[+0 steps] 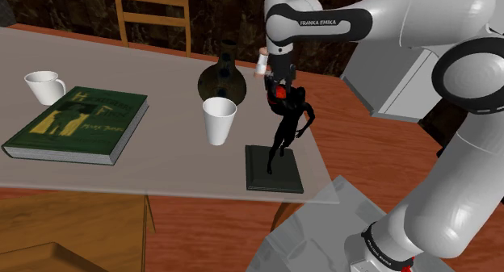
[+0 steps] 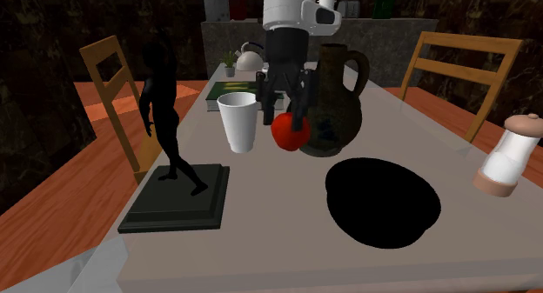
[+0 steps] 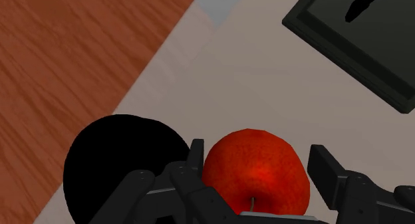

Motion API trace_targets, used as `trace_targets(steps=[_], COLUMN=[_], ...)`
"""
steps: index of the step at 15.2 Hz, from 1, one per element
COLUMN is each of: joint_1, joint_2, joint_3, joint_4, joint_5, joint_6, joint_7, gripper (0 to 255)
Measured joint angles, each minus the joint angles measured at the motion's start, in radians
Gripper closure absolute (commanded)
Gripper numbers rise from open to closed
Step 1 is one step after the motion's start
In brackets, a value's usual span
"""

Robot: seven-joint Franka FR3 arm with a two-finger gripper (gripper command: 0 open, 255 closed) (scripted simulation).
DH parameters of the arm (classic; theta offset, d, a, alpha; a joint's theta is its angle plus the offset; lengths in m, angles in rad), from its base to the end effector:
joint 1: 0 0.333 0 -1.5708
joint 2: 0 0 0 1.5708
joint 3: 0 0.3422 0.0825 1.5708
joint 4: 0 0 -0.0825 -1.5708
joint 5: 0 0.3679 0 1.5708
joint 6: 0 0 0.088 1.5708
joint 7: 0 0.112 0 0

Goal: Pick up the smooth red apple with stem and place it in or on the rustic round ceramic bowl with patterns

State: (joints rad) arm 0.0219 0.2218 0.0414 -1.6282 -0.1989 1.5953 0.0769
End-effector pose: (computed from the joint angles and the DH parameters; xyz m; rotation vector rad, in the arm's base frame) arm 0.5900 0.0135 0.4980 2.9155 0.0247 -0.3525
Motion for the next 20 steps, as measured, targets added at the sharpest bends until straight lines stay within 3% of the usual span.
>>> trace_targets(steps=[7, 11, 20], joint_1=[-0.002, -0.045, -0.157], joint_2=[0.002, 0.059, 0.278], joint_3=[-0.003, -0.033, -0.093], joint_4=[0.088, 0.177, 0.526], joint_5=[-0.001, -0.012, -0.025], joint_6=[-0.083, -0.101, -0.19], joint_7=[-0.022, -0.098, -0.291], gripper=[255, 255, 255])
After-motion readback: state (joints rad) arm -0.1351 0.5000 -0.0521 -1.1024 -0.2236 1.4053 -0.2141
